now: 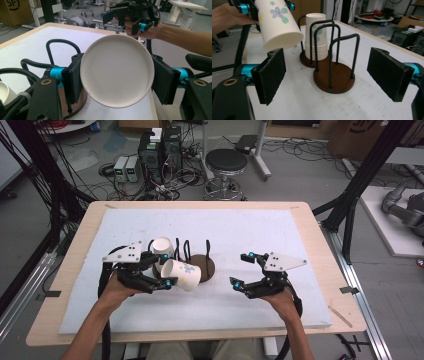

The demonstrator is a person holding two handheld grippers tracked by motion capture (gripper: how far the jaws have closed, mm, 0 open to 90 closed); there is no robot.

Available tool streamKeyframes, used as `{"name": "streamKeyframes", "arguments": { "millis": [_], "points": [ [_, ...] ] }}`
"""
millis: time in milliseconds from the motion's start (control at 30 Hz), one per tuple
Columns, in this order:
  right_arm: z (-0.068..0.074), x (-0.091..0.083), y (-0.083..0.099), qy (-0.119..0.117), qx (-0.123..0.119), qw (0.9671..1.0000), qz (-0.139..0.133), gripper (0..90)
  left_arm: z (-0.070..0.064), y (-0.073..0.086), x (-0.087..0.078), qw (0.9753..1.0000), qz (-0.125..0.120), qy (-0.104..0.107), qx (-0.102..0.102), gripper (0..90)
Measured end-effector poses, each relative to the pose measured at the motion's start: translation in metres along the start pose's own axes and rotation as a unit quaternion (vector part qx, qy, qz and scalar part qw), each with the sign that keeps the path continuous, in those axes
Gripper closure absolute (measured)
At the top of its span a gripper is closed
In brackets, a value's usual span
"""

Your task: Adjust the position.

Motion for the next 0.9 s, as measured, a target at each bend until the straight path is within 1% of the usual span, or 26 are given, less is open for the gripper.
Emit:
{"name": "streamKeyframes", "arguments": {
  "millis": [33, 67, 133, 167, 200, 267, 300, 333, 367, 400, 433, 500, 567, 600, 667, 700, 767, 833, 900],
  "points": [
    [0.001, 0.001, -0.001, -0.005, 0.000, 1.0000, 0.001, 15.6, 0.000, 0.000, 0.001, 1.0000, -0.002, -0.002, -0.001, 34.1],
    [0.003, 0.003, -0.004, -0.016, -0.004, 0.9999, 0.001, 15.6, 0.000, 0.000, 0.001, 1.0000, -0.003, -0.002, -0.001, 34.1],
    [0.006, 0.006, -0.007, -0.025, -0.008, 0.9997, 0.003, 15.6, -0.001, 0.000, 0.003, 1.0000, -0.005, -0.004, -0.001, 34.1],
    [0.006, 0.006, -0.007, -0.025, -0.008, 0.9997, 0.003, 15.6, -0.001, 0.000, 0.003, 1.0000, -0.005, -0.003, -0.001, 34.1],
    [0.008, 0.008, -0.011, -0.036, -0.013, 0.9993, 0.004, 15.6, -0.001, 0.000, 0.004, 1.0000, -0.005, -0.004, 0.001, 34.1],
    [0.009, 0.010, -0.013, -0.040, -0.015, 0.9991, 0.003, 15.6, -0.002, 0.000, 0.006, 1.0000, -0.007, -0.004, 0.000, 34.1],
    [0.012, 0.011, -0.016, -0.051, -0.019, 0.9985, 0.005, 15.6, -0.002, 0.001, 0.006, 1.0000, -0.007, -0.004, -0.001, 34.1],
    [0.012, 0.011, -0.016, -0.051, -0.019, 0.9985, 0.005, 15.6, -0.002, 0.001, 0.007, 1.0000, -0.006, -0.003, -0.001, 34.1],
    [0.013, 0.012, -0.017, -0.056, -0.023, 0.9982, 0.005, 15.7, -0.002, 0.001, 0.008, 1.0000, -0.007, -0.002, 0.000, 34.1],
    [0.015, 0.013, -0.020, -0.066, -0.031, 0.9974, 0.007, 15.7, -0.003, 0.001, 0.009, 1.0000, -0.007, -0.003, -0.001, 34.1],
    [0.015, 0.013, -0.020, -0.066, -0.031, 0.9974, 0.007, 15.7, -0.003, 0.001, 0.009, 1.0000, -0.006, -0.003, 0.001, 34.1],
    [0.017, 0.015, -0.024, -0.081, -0.034, 0.9962, 0.005, 15.7, -0.003, 0.001, 0.010, 1.0000, -0.008, -0.002, 0.001, 34.1],
    [0.018, 0.015, -0.025, -0.082, -0.036, 0.9959, 0.004, 15.7, -0.003, 0.001, 0.011, 1.0000, -0.009, -0.003, 0.002, 34.1],
    [0.019, 0.017, -0.027, -0.091, -0.038, 0.9951, 0.003, 15.7, -0.003, 0.001, 0.011, 0.9999, -0.009, -0.004, 0.002, 34.1],
    [0.020, 0.017, -0.028, -0.094, -0.037, 0.9948, 0.004, 15.6, -0.003, 0.001, 0.012, 0.9999, -0.012, -0.003, 0.002, 34.2],
    [0.022, 0.020, -0.031, -0.105, -0.041, 0.9937, 0.003, 15.6, -0.003, 0.001, 0.012, 0.9999, -0.014, -0.003, 0.001, 34.2],
    [0.024, 0.021, -0.032, -0.107, -0.040, 0.9934, 0.005, 15.7, -0.004, 0.001, 0.013, 0.9999, -0.015, -0.001, 0.002, 34.2],
    [0.027, 0.025, -0.036, -0.124, -0.045, 0.9913, 0.006, 15.7, -0.005, 0.000, 0.014, 0.9999, -0.015, 0.000, 0.002, 34.2],
    [0.029, 0.027, -0.038, -0.133, -0.047, 0.9899, 0.005, 15.7, -0.005, 0.000, 0.015, 0.9999, -0.016, 0.002, 0.003, 34.2]
  ]
}}
Point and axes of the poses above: each handheld gripper's, and its own axes: x roughly forward along the jaws, y roughly out of its underside, z roughly to its left, the point moved 6 cm from there along x, roughly forward along the jaws, and after that the axes turned 10 degrees about y, right-handed, at the moved point
